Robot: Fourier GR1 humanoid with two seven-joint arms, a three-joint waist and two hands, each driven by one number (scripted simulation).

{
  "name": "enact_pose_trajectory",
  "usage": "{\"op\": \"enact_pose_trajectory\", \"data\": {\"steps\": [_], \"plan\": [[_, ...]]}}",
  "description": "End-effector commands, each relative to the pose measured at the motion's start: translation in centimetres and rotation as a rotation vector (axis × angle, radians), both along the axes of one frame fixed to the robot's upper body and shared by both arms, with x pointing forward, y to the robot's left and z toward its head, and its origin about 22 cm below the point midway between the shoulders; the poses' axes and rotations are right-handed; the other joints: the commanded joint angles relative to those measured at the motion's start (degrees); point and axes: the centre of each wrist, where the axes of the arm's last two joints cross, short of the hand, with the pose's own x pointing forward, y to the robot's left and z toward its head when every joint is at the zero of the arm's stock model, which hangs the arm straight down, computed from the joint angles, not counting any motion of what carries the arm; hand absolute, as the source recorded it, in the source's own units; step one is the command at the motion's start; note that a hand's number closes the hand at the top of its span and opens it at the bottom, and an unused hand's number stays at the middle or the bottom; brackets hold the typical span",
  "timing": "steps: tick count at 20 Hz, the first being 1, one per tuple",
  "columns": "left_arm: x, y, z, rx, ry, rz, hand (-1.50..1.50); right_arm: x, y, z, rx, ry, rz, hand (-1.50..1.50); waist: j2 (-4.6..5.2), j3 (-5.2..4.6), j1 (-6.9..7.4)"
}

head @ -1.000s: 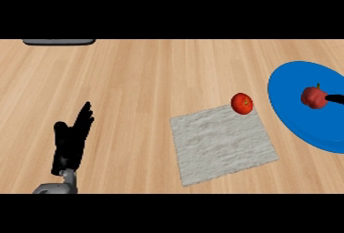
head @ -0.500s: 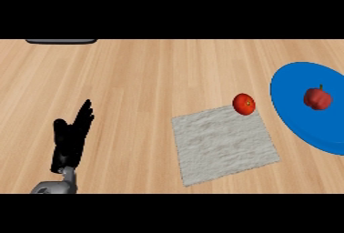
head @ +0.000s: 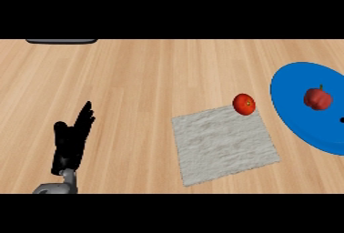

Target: Pick the bell pepper from the placemat and place it in the plate

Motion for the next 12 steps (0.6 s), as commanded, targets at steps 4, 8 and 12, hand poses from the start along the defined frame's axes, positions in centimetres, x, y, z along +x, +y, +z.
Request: {"op": "enact_pose_trajectory", "data": {"steps": [4, 8, 12], "plan": [[0.4, -0.4, -0.8, 0.009, -0.005, -0.006, 0.00, -1.9, -0.8, -1.4, -0.076, 0.060, -0.050, -1.50, 0.03, -0.01, -0.20], [-0.4, -0.5, 0.5, 0.001, 0.000, -0.019, 0.00, 0.1, 0.2, -0.7, -0.091, 0.057, -0.084, -1.50, 0.17, 0.06, 0.61], [-1.0, -1.6, -0.2, 0.018, -0.015, 0.017, 0.00, -1.7, 0.1, -3.2, -0.083, 0.067, -0.112, -1.50, 0.17, 0.06, 0.40]]}}
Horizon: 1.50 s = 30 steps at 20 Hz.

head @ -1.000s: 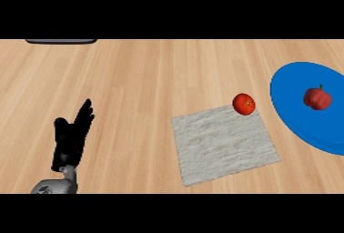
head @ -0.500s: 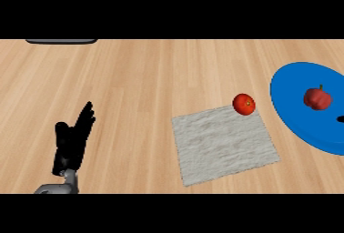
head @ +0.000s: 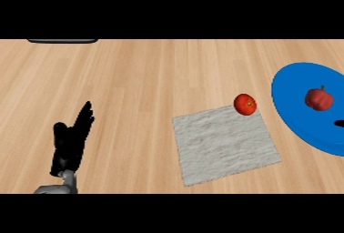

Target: Pick the bell pepper from the placemat and place it in the plate

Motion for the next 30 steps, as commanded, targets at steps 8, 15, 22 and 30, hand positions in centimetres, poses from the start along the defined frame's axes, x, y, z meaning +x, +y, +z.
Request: {"op": "enact_pose_trajectory", "data": {"steps": [8, 15, 22, 30], "plan": [[-0.5, -0.3, -1.4, -0.013, -0.003, -0.009, 0.00, -2.4, -2.0, -0.4, -0.034, 0.016, -0.068, -1.50, 0.22, 0.08, 0.42], [1.1, -0.2, 1.1, 0.000, -0.001, -0.015, 0.00, -5.1, -4.0, -0.5, -0.047, 0.030, -0.135, -1.50, 0.24, 0.14, 0.35], [-0.2, -0.8, -1.2, 0.005, -0.010, -0.018, 0.00, -6.3, -5.5, 0.8, -0.052, -0.004, -0.176, -1.50, 0.37, 0.18, 0.62], [0.1, -0.5, -1.2, -0.011, -0.008, -0.015, 0.00, -8.6, -6.8, 0.5, -0.078, 0.009, -0.281, -1.50, 0.42, 0.23, 0.68]]}}
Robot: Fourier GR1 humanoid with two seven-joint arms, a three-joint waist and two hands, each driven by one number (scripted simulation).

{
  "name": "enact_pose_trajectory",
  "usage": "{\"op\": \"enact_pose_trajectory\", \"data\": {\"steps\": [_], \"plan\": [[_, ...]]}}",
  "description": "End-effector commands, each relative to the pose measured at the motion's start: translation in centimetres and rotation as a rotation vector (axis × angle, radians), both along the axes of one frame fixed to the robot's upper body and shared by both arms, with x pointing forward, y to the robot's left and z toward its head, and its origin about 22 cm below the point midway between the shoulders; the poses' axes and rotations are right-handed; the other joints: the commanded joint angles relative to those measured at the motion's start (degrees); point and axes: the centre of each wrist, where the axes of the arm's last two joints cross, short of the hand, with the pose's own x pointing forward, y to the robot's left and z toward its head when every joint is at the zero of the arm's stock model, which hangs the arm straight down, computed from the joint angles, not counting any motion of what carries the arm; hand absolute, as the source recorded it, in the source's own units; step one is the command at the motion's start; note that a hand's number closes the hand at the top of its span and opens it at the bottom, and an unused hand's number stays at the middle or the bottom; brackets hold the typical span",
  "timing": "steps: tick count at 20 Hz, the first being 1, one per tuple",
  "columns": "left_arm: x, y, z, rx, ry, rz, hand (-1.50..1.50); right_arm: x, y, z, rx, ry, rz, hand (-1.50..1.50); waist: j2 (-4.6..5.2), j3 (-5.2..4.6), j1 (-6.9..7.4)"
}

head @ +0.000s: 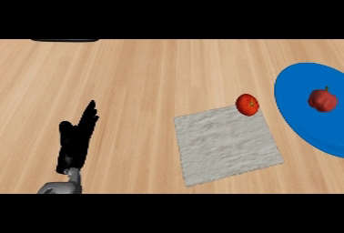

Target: Pick the bell pepper from the placemat and place it in the plate

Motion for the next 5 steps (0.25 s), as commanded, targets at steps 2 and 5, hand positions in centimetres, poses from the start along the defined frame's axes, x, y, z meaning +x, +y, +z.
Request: {"op": "enact_pose_trajectory", "data": {"steps": [2, 5], "plan": [[0.6, -1.3, 0.3, -0.009, -0.003, -0.010, 0.00, -0.5, -0.5, 0.3, -0.026, 0.004, -0.031, -1.50, 0.02, 0.03, -0.03], [-0.3, -0.1, -1.2, 0.009, 0.012, 0.004, 0.00, -1.7, -1.1, 0.4, -0.047, 0.030, -0.063, -1.50, 0.25, 0.10, 0.26]]}}
